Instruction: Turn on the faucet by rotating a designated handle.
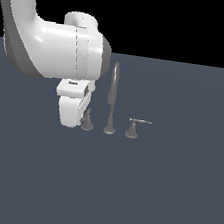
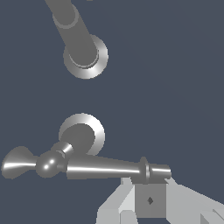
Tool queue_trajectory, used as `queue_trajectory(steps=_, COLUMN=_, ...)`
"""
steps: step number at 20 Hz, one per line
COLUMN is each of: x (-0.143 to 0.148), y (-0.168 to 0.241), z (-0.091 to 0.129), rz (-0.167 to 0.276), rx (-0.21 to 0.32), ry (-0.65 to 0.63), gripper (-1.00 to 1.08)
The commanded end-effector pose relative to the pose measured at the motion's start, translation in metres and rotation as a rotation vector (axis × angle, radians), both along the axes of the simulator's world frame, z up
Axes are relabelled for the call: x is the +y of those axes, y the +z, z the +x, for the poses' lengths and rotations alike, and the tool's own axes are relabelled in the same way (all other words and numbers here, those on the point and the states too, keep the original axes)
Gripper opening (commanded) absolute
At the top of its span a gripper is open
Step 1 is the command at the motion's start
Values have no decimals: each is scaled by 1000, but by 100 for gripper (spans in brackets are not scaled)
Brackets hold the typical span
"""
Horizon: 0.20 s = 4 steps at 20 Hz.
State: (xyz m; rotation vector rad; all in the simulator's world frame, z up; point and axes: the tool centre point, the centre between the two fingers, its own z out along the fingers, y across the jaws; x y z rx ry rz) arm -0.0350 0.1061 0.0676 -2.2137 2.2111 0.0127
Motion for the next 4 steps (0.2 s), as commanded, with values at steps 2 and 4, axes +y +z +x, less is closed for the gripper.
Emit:
queue_trajectory(steps=2, x=-50, y=-2, z=10, rz=-13, rx=2, ry=-54, gripper=-100)
queue_trajectory(steps=4, x=-57, y=-3, z=11, rz=-15, rx=4, ry=-58, gripper=-100)
